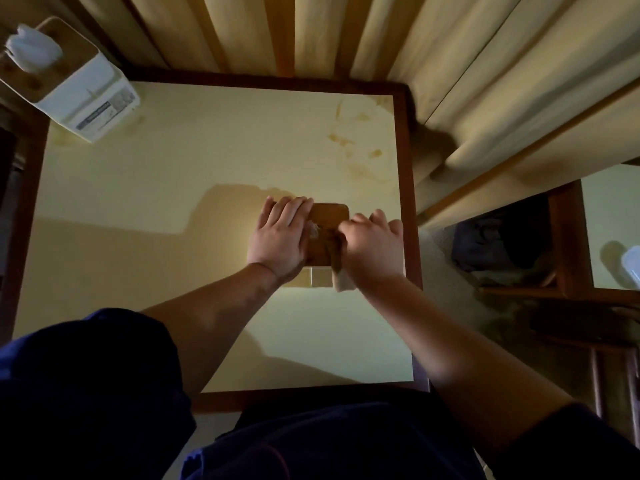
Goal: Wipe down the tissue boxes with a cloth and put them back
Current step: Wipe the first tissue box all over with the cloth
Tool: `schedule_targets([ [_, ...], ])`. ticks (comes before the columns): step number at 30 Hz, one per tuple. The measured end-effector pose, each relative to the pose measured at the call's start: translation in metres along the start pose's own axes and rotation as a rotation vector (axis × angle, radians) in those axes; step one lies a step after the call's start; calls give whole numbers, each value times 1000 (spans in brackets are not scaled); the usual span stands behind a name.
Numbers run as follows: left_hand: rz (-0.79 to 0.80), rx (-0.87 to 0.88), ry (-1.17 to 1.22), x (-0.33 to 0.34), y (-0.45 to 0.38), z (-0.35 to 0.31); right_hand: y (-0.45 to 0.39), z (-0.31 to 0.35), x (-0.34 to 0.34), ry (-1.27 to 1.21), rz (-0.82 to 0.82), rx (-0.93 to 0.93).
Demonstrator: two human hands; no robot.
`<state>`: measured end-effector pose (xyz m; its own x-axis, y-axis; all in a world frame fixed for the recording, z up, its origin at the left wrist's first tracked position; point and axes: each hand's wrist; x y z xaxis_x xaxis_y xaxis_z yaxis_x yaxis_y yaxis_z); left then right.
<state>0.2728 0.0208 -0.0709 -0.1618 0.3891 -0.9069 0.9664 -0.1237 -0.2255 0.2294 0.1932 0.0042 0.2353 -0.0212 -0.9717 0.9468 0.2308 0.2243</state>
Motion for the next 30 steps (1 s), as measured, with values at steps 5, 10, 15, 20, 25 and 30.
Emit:
schedule_targets([
  [5, -17, 6, 0, -1, 1, -1, -41, 14, -9, 103, -12, 56],
  [10, -15, 21, 8, -1, 1, 0, -28, 9, 10, 82, -44, 70],
  [15, -14, 19, 17, 0, 1, 1, 13, -6, 27, 34, -165, -14],
  [20, 10, 29, 21, -1, 2, 2, 36, -18, 31, 30, -138, -77],
  [25, 16, 27, 45, -5, 2, 2, 33, -12, 16, -17, 23, -50],
  [30, 29, 30, 114, -10, 2, 3, 36, -26, 28, -76, -63, -89],
])
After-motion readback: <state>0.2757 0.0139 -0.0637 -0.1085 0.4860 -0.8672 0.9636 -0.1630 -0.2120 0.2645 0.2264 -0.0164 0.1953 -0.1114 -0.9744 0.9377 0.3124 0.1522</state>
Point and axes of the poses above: each hand's wrist, its own y-axis away from the middle knuckle, its own x-axis out of the palm, z = x × y, and after that the axes turned 13 degrees about x, right-handed
